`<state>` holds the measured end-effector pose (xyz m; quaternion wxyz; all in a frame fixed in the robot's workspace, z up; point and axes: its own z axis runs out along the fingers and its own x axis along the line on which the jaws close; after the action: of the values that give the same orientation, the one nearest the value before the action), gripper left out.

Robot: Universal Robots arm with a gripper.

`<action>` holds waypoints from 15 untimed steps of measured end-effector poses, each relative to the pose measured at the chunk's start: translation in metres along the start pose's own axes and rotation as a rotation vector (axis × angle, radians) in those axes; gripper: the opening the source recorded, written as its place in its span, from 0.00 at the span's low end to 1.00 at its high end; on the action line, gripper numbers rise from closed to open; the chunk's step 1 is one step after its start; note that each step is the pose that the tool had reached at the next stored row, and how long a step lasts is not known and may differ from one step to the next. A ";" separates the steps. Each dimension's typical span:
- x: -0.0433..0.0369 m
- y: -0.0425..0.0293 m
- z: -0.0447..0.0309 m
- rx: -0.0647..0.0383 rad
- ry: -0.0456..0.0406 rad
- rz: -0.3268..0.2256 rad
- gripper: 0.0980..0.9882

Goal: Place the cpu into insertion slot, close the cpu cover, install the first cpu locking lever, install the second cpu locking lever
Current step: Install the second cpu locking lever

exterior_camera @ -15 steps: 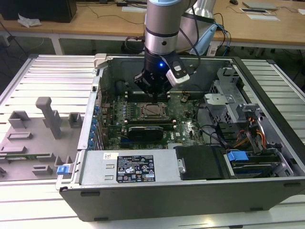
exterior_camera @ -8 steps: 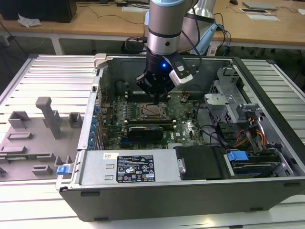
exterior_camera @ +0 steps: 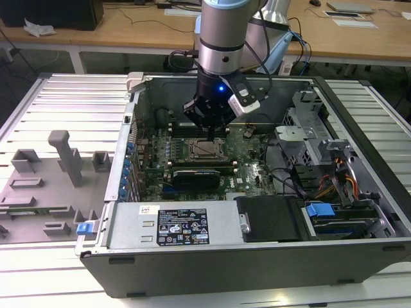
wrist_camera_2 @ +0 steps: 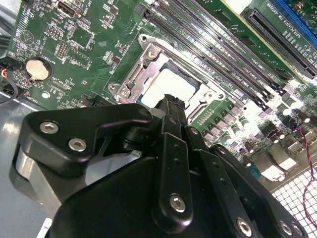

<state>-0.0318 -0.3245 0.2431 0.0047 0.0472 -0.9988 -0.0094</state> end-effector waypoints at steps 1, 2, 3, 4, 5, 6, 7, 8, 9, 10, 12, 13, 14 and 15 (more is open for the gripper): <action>0.0000 0.0000 0.0000 0.000 0.0000 0.000 0.01; 0.0000 0.0000 0.0000 0.000 0.0000 0.000 0.01; 0.0000 0.0000 0.0000 0.000 0.0000 0.000 0.01; 0.0000 0.0000 0.0000 0.000 -0.0001 0.000 0.01; 0.0000 -0.0001 0.0000 0.000 0.0000 0.000 0.01; 0.0000 -0.0001 0.0000 0.000 0.0000 0.000 0.01; 0.0001 -0.0002 -0.0007 0.000 0.0002 0.000 0.01; 0.0001 -0.0001 -0.0030 0.000 0.0001 0.000 0.01; 0.0001 -0.0002 -0.0062 0.000 0.0000 0.000 0.01; 0.0002 -0.0020 -0.0075 0.000 -0.0001 0.001 0.01; 0.0006 -0.0050 -0.0078 0.000 0.0000 0.003 0.01; 0.0010 -0.0098 -0.0079 0.000 0.0000 0.003 0.01; 0.0017 -0.0169 -0.0080 0.000 0.0000 0.004 0.01; 0.0023 -0.0234 -0.0081 0.000 0.0000 0.004 0.01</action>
<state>-0.0318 -0.3482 0.2508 0.0047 0.0453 -0.9989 -0.0093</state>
